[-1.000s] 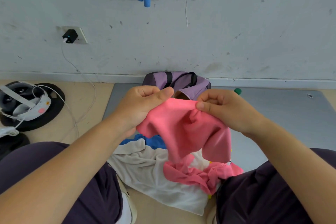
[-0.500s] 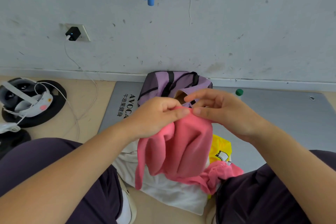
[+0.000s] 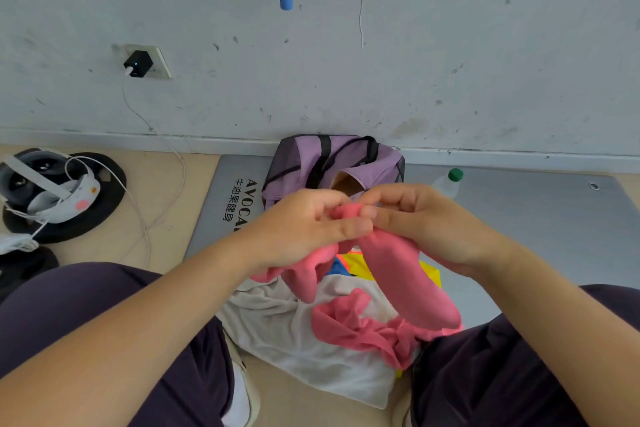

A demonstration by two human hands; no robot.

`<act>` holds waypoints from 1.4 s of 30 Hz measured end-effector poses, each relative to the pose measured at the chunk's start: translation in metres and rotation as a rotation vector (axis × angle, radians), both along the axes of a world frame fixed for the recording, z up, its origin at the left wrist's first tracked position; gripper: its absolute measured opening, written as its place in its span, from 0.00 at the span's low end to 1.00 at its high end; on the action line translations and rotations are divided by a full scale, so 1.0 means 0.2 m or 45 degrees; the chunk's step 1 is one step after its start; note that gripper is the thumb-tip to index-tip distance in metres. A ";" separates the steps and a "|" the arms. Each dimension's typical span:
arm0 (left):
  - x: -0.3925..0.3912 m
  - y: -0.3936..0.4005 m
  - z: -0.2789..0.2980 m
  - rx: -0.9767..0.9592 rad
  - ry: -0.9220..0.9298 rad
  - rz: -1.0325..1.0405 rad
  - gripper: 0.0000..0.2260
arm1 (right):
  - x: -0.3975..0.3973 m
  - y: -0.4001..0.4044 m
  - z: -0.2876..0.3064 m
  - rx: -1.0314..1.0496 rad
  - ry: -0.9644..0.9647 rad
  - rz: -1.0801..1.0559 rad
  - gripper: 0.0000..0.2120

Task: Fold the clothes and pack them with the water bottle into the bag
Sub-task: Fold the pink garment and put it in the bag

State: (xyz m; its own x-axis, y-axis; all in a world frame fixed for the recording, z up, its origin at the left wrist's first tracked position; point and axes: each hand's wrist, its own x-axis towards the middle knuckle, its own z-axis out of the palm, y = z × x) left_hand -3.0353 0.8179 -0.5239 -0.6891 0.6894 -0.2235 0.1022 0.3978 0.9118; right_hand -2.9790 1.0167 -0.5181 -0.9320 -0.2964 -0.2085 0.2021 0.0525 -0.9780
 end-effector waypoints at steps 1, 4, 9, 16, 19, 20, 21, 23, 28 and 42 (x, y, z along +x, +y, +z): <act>-0.01 -0.01 0.00 -0.021 0.040 0.066 0.19 | 0.00 0.01 0.00 0.008 -0.012 -0.010 0.08; -0.08 -0.03 0.00 0.025 0.087 0.402 0.20 | -0.01 0.04 0.02 0.173 -0.048 -0.030 0.08; -0.18 -0.09 -0.02 0.115 0.097 0.772 0.11 | -0.02 0.07 0.00 0.438 0.010 -0.022 0.06; -0.14 -0.08 -0.04 0.087 0.106 0.416 0.19 | -0.02 0.03 0.00 0.223 0.082 -0.180 0.10; -0.11 -0.06 -0.04 0.166 -0.008 0.391 0.20 | -0.02 -0.01 0.01 0.060 0.090 -0.079 0.07; -0.11 -0.05 -0.03 0.207 -0.066 0.414 0.20 | -0.01 -0.01 0.01 0.025 0.083 -0.055 0.06; -0.11 -0.05 -0.03 0.241 -0.128 0.445 0.19 | -0.01 -0.02 0.01 0.012 0.080 -0.043 0.07; -0.10 -0.04 -0.02 0.283 -0.261 0.471 0.16 | -0.01 -0.03 0.00 0.006 0.075 -0.051 0.09; -0.09 -0.05 0.00 0.364 -0.495 0.319 0.15 | -0.01 -0.03 0.00 -0.082 0.084 -0.118 0.09; -0.06 -0.05 0.02 0.407 -0.474 0.308 0.14 | -0.01 -0.02 0.03 0.014 0.151 -0.198 0.03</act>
State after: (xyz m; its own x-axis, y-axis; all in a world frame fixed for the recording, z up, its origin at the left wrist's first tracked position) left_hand -3.0466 0.8081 -0.5191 -0.7508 0.5947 -0.2875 -0.3103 0.0667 0.9483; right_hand -2.9816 1.0121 -0.5118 -0.9847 -0.1452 -0.0965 0.0916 0.0402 -0.9950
